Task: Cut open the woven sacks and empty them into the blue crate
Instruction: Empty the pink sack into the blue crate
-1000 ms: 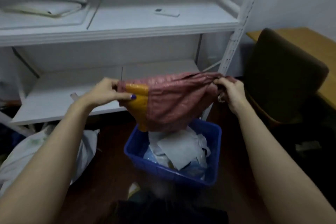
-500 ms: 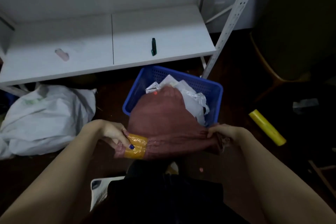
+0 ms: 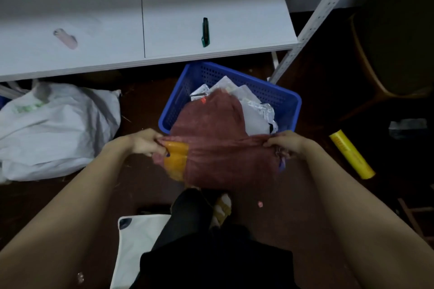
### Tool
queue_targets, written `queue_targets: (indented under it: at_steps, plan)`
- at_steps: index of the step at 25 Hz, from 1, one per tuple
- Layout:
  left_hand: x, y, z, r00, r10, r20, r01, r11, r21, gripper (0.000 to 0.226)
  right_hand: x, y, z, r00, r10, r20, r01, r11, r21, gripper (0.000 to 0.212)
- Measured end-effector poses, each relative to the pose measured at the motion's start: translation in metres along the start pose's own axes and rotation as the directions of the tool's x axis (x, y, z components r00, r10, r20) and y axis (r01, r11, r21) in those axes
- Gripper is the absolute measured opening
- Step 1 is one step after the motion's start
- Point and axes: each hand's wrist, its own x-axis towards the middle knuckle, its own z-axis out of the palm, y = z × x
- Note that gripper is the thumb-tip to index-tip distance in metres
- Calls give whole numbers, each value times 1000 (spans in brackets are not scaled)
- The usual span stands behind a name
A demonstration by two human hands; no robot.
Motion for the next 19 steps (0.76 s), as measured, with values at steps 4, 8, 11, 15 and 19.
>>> queue_targets:
  at_steps: [4, 8, 11, 15, 19]
  plan:
    - [57, 13, -47, 934, 116, -338, -51, 979, 196, 8, 51, -64, 0, 967, -115, -229, 117, 993, -5, 19]
    - [114, 30, -90, 845, 118, -522, -34, 985, 168, 13, 99, -120, -3, 905, -201, -376, 212, 977, -11, 13]
    - [152, 42, -117, 774, 117, -623, -25, 988, 155, 25, 123, -158, -8, 846, -243, -476, 265, 964, -21, 24]
    - [203, 45, -133, 777, 138, -615, -84, 990, 116, 47, 160, -187, -5, 824, -367, -431, 394, 919, -30, 67]
    - [243, 15, -96, 897, 19, -442, -2, 999, 38, 58, 205, -161, 24, 908, -273, -317, 271, 961, -52, 74]
